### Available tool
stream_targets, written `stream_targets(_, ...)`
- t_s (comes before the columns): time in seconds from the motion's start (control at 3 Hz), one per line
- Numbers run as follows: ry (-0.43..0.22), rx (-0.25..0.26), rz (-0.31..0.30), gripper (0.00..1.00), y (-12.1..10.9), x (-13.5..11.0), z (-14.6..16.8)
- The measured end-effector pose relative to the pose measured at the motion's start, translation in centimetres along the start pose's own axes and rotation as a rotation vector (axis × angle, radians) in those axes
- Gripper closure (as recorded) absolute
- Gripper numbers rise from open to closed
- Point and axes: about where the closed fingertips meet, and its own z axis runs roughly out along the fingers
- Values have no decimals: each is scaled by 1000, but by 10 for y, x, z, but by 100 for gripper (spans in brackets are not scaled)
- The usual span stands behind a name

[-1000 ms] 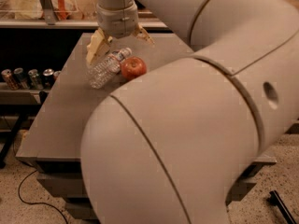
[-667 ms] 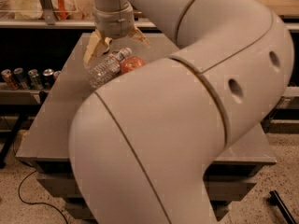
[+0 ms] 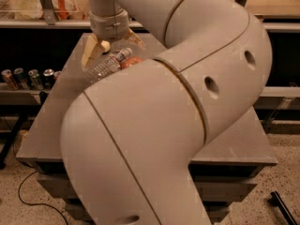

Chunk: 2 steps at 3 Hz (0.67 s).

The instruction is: Pick apple

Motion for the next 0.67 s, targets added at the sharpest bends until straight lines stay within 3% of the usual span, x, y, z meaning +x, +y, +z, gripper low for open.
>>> stream_targets(0.67, -40, -4, -63, 0, 8, -9, 13)
